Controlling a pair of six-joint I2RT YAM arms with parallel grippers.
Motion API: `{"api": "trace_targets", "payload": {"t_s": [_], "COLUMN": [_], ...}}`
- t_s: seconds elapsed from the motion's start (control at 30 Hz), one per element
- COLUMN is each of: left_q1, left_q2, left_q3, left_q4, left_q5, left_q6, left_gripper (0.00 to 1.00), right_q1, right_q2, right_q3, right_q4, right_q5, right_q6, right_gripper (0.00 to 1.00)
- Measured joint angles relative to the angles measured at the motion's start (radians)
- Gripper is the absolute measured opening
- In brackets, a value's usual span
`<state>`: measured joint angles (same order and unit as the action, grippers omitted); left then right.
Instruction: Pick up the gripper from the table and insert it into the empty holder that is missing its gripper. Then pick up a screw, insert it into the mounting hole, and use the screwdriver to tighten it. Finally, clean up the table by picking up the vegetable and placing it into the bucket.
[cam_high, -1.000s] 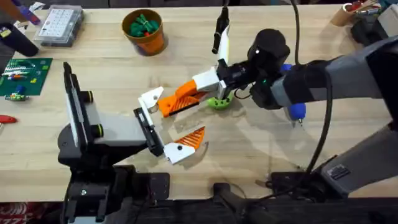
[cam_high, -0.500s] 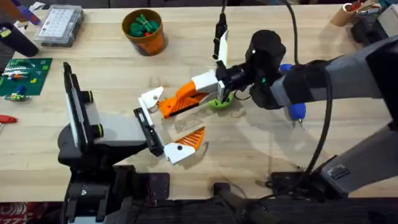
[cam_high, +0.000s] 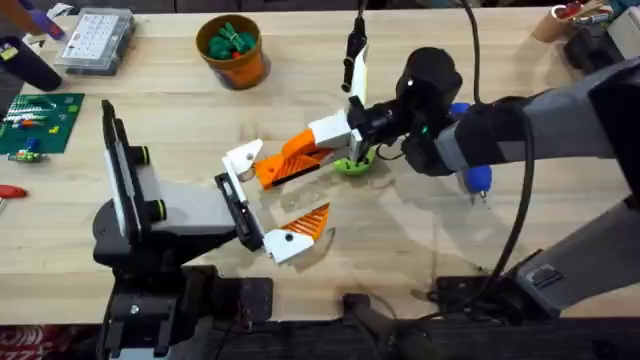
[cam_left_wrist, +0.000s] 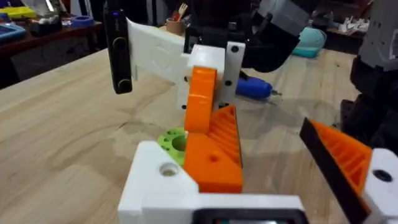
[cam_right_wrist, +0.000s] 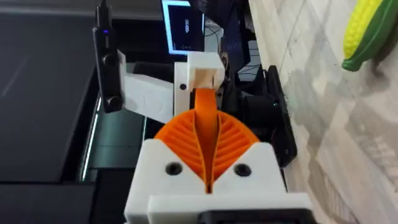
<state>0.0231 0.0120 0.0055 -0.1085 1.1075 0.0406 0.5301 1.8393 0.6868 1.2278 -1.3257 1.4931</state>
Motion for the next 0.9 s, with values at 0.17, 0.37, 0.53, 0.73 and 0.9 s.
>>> {"api": "trace_targets", "payload": {"t_s": [0.17,0.37,0.53,0.73,0.9], "left_q1": [0.0,0.0,0.0,0.0,0.0], "left_q2": [0.0,0.0,0.0,0.0,0.0], "left_q3": [0.0,0.0,0.0,0.0,0.0], "left_q4": [0.0,0.0,0.0,0.0,0.0], "left_q5": [-0.001,0.001,0.001,0.0,0.0], "left_q6": [0.0,-0.001,-0.003,-0.003,-0.003], "left_gripper": [0.986,0.986,0.986,0.986,0.986], "right_q1": [0.0,0.006,0.01,0.01,0.015], "right_q2": [0.0,0.0,0.0,0.0,0.0], "right_q3": [0.0,0.0,0.0,0.0,0.0], "right_q4": [0.001,0.016,0.032,0.032,0.032], "right_q5": [0.005,0.023,0.028,0.033,0.059], "right_q6": [0.0,0.002,0.003,0.003,0.002], "right_gripper": [0.022,0.022,0.022,0.022,0.022]}}
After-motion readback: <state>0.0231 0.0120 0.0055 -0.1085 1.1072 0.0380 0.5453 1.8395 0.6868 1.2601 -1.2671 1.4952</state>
